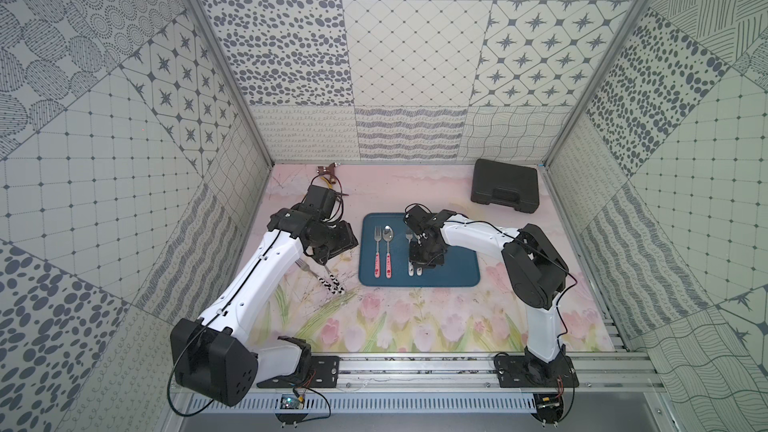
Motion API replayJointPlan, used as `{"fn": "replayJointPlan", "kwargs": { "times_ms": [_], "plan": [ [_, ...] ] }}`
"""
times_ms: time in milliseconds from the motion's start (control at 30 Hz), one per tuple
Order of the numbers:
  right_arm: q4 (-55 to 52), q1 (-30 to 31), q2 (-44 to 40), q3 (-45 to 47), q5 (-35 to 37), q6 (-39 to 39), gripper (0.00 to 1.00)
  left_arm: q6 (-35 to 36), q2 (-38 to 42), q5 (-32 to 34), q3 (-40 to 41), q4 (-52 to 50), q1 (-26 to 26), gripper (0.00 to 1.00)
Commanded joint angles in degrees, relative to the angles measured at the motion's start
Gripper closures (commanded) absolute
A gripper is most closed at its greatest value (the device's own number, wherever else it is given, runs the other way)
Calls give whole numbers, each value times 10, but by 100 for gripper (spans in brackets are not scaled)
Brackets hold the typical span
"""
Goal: Set the spoon and fork side by side
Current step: Place the spoon on the tray, then pick up the fork at the center of the board.
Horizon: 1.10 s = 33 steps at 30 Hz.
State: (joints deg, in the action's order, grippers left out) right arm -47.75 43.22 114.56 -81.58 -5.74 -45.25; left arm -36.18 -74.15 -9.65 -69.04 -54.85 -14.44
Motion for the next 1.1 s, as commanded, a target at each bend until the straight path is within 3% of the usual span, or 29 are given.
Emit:
{"fn": "replayJointPlan", "kwargs": {
  "times_ms": [0, 233, 333, 567, 800, 867, 967, 1067],
  "plan": [
    [1, 5, 2, 22, 2, -13, 79, 10, 3, 5, 1, -5, 0, 40],
    [-4, 5, -4, 23, 8, -20, 67, 7, 4, 5, 4, -6, 0, 40],
    [-14, 6, -19, 18, 24, -22, 66, 5, 5, 8, 2, -8, 0, 40],
    [-80, 1, -129, -21, 140, -34, 64, 0, 1, 14, -7, -13, 0, 40],
    [-83, -46, -212, 10, 158, -9, 60, -21, -57, 17, -5, -17, 1, 38],
    [-83, -53, -226, 27, 167, 11, 55, -37, -80, 26, -3, -26, 2, 38],
    [-72, -57, -254, 60, 204, 31, 36, -80, -103, 77, -2, -59, 4, 38],
    [-36, -86, -282, 98, 166, 54, 35, -145, -86, 130, 14, -81, 10, 40]
  ]
}}
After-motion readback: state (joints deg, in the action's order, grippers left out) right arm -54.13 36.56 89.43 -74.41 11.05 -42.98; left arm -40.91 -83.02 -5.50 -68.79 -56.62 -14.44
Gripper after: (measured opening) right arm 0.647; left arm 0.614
